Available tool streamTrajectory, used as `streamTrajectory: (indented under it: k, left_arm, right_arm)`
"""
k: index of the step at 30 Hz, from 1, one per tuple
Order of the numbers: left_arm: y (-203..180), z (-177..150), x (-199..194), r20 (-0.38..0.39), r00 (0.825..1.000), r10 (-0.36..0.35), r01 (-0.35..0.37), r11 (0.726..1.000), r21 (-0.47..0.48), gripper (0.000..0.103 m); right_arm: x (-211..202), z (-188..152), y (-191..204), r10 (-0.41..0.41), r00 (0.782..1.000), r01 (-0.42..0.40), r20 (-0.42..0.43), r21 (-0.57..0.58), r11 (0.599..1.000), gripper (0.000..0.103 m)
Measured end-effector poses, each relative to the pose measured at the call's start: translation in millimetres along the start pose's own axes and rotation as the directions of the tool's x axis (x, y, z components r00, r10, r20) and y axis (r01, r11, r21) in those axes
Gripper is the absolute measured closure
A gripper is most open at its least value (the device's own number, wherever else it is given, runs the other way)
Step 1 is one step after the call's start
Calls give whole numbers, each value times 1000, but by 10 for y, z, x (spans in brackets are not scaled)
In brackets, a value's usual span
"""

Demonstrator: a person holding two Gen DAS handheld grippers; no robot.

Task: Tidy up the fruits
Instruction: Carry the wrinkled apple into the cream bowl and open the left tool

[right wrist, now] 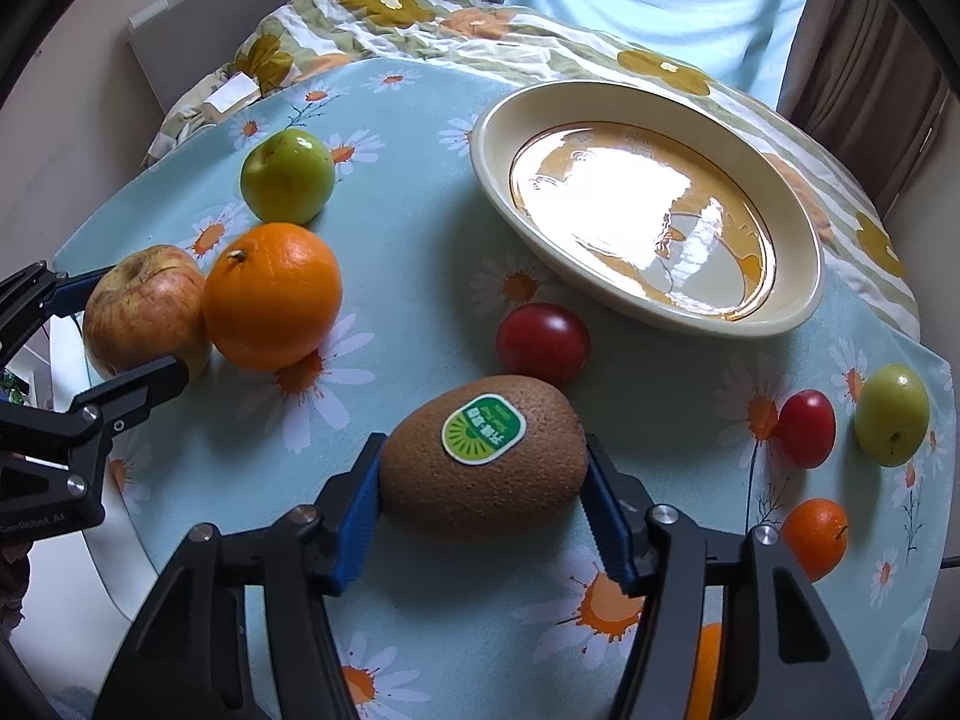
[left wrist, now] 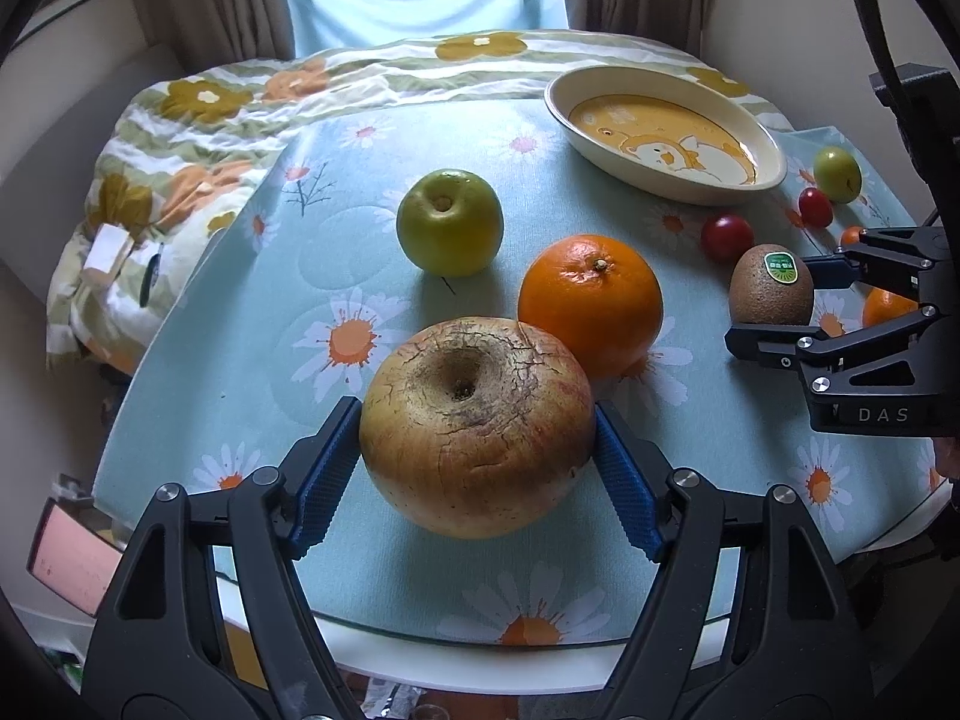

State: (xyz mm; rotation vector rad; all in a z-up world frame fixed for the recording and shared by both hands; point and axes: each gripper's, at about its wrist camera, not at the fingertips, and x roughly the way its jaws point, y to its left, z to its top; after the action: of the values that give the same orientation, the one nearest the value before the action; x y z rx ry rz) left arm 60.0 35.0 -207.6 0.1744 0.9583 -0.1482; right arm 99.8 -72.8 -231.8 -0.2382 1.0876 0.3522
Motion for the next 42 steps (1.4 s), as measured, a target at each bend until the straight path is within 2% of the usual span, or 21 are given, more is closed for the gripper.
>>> streamTrajectory:
  k: [11, 20, 23, 32, 42]
  left_arm:
    - [25, 87, -240, 36, 999, 36, -36, 999, -10, 23]
    - [-124, 445, -598, 121, 990, 74, -74, 997, -4, 23]
    - [-195, 601, -688, 161, 983, 83, -85, 996, 7, 23]
    - [-269, 1197, -635, 228, 973, 25, -34, 999, 39, 23]
    - [-344, 1965, -83, 220, 972, -88, 54, 987, 155, 23]
  right_arm:
    - [-258, -14, -12, 19, 999, -19, 51, 5, 1000, 47]
    - [-712, 96, -174, 26, 992, -29, 123, 19, 999, 47]
    - [-896, 155, -255, 3, 987, -5, 158, 15, 1000, 47]
    - [-1208, 475, -584, -46, 974, 30, 220, 76, 997, 47]
    - [-1103, 899, -989, -121, 966, 73, 227, 213, 974, 47]
